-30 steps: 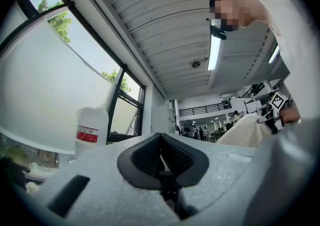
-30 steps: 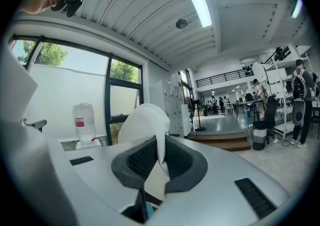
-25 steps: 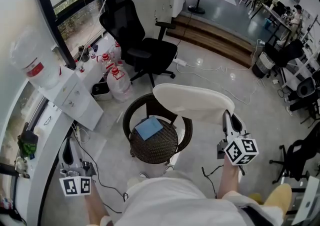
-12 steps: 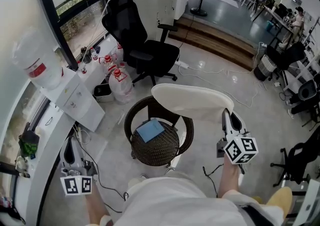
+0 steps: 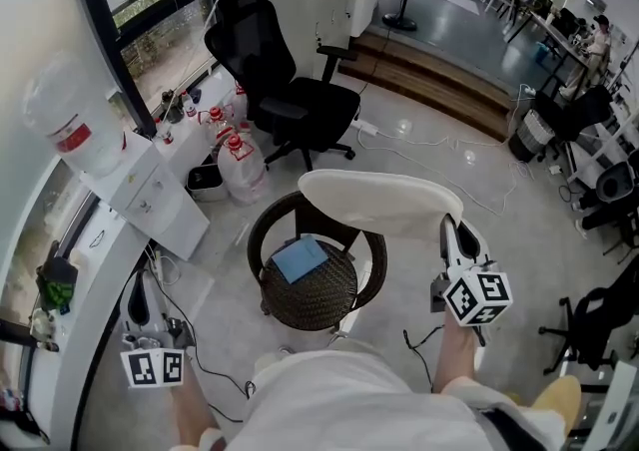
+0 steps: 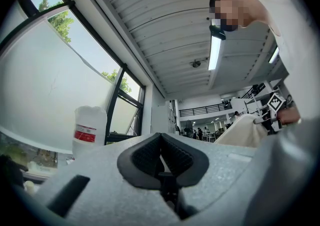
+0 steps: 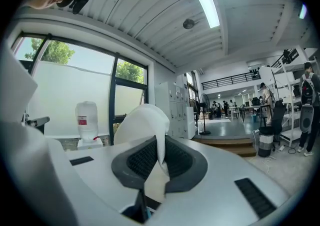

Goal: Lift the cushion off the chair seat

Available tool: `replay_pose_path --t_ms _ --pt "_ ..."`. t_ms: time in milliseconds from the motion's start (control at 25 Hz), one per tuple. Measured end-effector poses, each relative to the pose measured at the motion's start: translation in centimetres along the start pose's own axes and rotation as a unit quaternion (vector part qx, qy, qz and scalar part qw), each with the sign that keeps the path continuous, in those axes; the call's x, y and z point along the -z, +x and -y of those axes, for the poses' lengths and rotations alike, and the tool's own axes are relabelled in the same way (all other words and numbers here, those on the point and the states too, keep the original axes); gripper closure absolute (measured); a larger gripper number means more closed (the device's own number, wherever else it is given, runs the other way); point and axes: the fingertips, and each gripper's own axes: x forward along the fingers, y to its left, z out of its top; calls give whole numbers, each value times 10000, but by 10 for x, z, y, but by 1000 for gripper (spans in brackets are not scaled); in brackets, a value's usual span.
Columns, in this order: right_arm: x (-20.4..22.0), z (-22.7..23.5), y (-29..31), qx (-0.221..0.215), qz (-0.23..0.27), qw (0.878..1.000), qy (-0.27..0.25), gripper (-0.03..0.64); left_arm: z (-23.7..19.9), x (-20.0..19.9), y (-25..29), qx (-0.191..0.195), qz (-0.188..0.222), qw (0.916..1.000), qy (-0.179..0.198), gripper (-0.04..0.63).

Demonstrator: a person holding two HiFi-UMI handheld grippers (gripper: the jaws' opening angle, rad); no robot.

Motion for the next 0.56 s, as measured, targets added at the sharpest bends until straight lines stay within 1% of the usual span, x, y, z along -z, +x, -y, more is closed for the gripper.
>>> replay_pose_path --t_ms 560 --pt "3 -2 18 -81 -30 10000 -23 581 0 15 17 14 -92 9999 -57 578"
